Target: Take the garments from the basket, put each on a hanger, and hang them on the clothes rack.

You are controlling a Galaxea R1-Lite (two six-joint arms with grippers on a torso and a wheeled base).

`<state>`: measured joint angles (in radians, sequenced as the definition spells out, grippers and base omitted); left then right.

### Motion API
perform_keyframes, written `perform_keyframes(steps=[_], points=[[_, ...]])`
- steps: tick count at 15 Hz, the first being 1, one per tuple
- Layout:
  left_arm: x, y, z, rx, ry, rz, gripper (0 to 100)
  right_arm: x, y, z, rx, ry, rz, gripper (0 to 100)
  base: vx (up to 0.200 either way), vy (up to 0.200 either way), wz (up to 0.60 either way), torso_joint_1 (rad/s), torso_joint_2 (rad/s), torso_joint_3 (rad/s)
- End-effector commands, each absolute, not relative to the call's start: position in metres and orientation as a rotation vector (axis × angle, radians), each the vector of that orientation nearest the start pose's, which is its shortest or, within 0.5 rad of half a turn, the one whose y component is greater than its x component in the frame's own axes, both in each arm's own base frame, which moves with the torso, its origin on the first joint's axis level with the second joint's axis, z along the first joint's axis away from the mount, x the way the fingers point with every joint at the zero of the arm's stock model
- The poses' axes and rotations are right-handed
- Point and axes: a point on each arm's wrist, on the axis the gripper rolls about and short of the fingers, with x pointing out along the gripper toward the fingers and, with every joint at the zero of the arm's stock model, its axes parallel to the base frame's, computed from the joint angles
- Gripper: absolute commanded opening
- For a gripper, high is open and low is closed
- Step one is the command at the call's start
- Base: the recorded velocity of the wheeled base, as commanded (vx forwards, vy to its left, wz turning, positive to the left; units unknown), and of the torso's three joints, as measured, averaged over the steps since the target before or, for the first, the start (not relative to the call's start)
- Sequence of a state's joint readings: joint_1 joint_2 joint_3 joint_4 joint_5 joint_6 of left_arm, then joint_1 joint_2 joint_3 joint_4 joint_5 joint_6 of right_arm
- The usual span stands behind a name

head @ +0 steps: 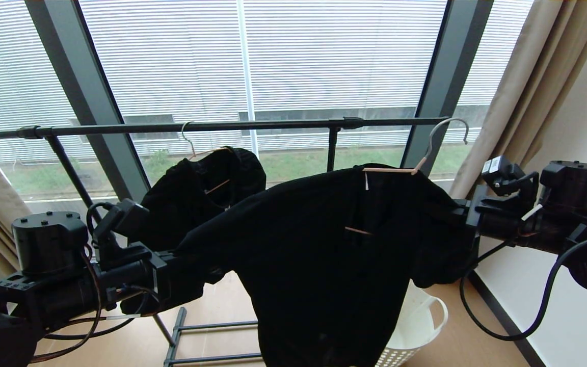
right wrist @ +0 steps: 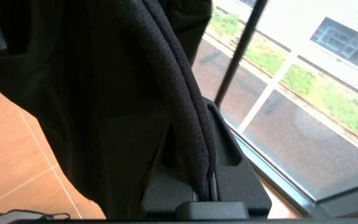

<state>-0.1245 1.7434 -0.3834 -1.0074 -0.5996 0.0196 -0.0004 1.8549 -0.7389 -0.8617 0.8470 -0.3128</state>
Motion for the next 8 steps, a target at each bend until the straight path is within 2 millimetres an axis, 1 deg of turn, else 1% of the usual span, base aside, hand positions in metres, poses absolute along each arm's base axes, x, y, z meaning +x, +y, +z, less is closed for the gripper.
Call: perform_keyframes(steps=[1, 6, 8], points=[[0.2510, -0.0441, 0.1063, -0.068, 0.344, -0.719, 0, 0.3208, 0.0140, 0.1409, -0.185, 0.102, 0.865, 0, 0.000, 0.000, 0.00, 0.000, 0.00, 0.000], [0.2509, -0.0438, 0.1069, -0.066, 0.335, -0.720, 0, 0.3215, 0.0140, 0.1412, -0.186, 0.101, 0.865, 0, 0.000, 0.000, 0.00, 0.000, 0.00, 0.000], [0.2514, -0.0438, 0.1033, -0.062, 0.319, -0.720, 0, 0.3220, 0.0130, 0.1419, -0.186, 0.098, 0.863, 0, 0.000, 0.000, 0.00, 0.000, 0.00, 0.000]])
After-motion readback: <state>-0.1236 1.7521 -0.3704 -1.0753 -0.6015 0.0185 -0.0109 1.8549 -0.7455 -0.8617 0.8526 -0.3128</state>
